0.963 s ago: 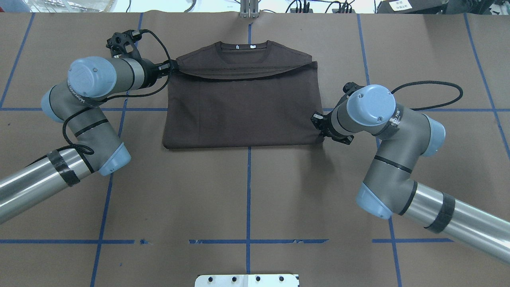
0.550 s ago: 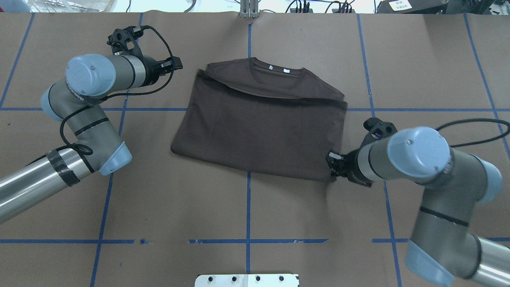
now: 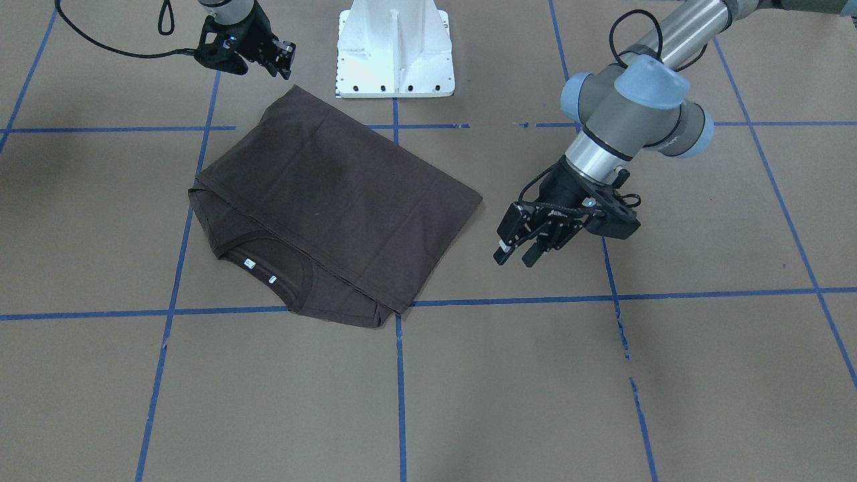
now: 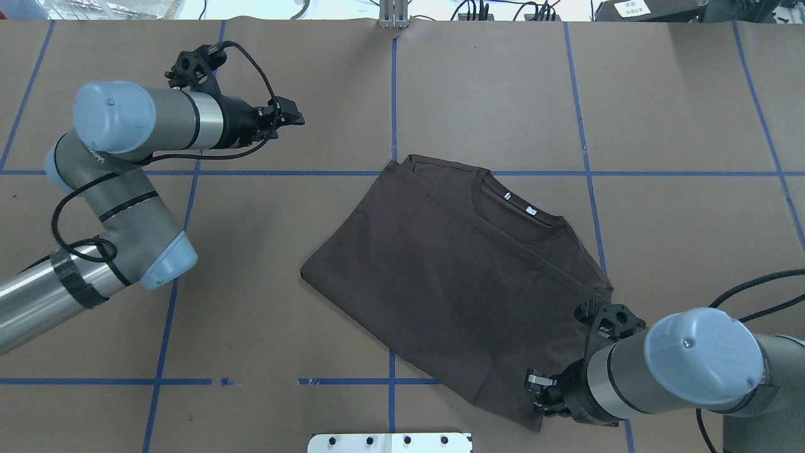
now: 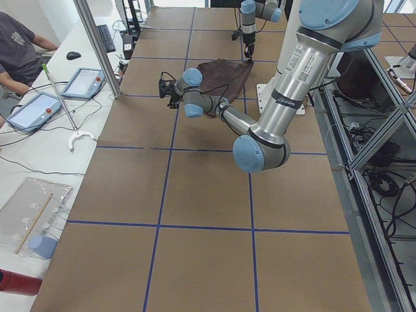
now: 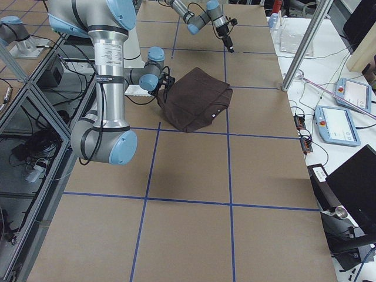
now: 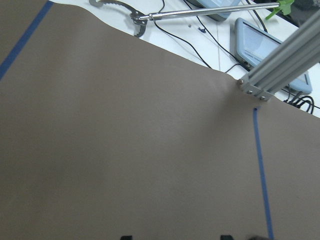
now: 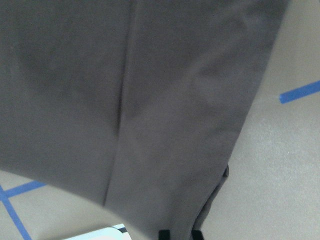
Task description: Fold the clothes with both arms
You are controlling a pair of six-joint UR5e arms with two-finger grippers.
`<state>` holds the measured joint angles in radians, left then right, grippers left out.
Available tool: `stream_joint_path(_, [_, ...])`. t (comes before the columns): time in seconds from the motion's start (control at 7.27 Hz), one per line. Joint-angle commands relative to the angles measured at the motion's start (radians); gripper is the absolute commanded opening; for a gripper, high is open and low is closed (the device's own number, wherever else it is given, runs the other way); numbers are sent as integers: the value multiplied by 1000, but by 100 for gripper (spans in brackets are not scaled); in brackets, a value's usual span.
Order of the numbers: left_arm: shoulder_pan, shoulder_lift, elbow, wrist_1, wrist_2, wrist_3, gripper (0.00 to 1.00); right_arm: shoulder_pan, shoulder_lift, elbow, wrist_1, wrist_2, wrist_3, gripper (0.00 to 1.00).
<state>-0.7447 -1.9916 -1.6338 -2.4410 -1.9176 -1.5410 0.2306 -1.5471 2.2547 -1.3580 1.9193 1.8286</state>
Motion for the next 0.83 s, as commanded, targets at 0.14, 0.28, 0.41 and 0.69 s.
stream_joint_path(0.14, [159, 125, -176, 48, 27, -234, 76, 226, 48, -21, 3, -14, -8, 100])
stream_joint_path(0.28, [267, 132, -211, 148, 128, -266, 76, 316, 91, -108, 6, -16, -44, 100])
stream_joint_path(0.41, [330, 110, -204, 259, 188, -266, 75, 404, 179, -215, 5, -14, -142, 100])
stream_joint_path(0.69, [370, 59, -189, 402, 198, -266, 72, 466, 209, -267, 5, -11, -201, 100])
